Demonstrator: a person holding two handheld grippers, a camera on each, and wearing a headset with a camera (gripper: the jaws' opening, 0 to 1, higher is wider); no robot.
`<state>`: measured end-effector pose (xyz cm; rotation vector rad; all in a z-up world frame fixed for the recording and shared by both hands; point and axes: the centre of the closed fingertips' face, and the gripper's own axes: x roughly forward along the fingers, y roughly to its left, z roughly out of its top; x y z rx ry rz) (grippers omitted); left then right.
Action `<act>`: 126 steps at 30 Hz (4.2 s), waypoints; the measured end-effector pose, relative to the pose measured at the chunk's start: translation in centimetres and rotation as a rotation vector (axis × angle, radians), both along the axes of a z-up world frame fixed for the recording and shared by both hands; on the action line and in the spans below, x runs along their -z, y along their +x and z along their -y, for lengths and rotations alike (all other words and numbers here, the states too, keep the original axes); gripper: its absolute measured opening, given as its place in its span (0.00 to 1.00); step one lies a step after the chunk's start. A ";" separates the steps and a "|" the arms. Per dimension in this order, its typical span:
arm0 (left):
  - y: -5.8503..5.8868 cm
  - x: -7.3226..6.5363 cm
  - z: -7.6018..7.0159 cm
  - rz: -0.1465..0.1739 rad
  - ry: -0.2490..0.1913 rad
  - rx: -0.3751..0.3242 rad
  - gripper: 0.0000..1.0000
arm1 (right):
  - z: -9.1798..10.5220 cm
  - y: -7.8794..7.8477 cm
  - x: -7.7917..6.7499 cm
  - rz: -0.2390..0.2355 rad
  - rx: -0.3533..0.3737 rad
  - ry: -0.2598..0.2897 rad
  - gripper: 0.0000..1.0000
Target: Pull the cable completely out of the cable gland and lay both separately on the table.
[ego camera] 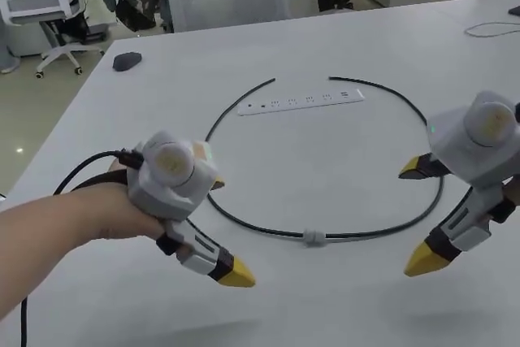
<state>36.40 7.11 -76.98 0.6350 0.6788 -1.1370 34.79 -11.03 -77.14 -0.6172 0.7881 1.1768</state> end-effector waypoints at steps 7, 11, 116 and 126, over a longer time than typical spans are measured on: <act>-0.2 0.8 -0.5 0.022 0.052 0.027 0.99 | -1.2 0.0 -0.2 0.000 -0.013 0.034 0.99; -0.5 0.6 -0.3 0.023 0.031 0.018 0.99 | -1.7 0.1 -0.1 -0.006 -0.008 0.055 0.96; -9.0 -5.2 11.1 -0.428 -0.612 0.027 0.16 | -8.3 -8.0 -4.9 0.081 -0.274 0.322 0.07; -9.0 -5.5 11.1 -0.248 -0.544 0.153 0.15 | -8.0 -7.9 -5.5 -0.130 -0.175 0.422 0.09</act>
